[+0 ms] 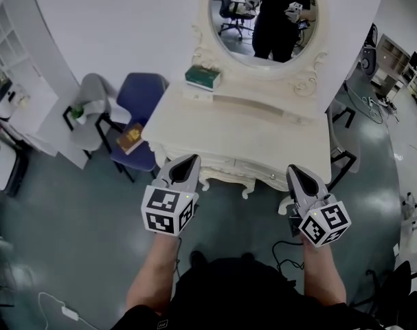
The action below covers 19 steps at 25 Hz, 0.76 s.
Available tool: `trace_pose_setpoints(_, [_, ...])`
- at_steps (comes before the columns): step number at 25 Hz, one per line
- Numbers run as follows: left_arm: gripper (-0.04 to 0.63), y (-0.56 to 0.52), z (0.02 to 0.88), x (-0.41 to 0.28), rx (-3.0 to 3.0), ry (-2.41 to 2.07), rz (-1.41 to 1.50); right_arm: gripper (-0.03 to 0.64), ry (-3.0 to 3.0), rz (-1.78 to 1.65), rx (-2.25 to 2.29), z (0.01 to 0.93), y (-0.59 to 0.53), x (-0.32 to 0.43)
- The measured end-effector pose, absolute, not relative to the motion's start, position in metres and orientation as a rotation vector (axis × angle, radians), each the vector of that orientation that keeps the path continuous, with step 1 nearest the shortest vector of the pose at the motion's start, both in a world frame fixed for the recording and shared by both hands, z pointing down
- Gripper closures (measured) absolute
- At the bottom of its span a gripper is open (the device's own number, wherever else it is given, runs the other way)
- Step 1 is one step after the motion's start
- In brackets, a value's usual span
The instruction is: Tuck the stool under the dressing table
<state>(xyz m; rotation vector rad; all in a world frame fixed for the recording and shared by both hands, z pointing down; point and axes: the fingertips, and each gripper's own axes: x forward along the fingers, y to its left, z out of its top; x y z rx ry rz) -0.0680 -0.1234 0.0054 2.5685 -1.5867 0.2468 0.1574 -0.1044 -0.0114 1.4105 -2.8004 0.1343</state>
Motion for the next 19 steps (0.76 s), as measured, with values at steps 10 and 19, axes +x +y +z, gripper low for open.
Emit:
trace_pose_setpoints(10, [0.577, -0.125, 0.012, -0.063, 2.547, -1.588, 0.274, 0.615, -2.827, 0.146, 1.376, -0.010, -0.107, 0.158])
trace_pose_setpoints(19, [0.577, -0.123, 0.012, -0.057, 2.546, -1.583, 0.273, 0.615, -2.829, 0.154, 1.369, -0.009, -0.106, 0.163])
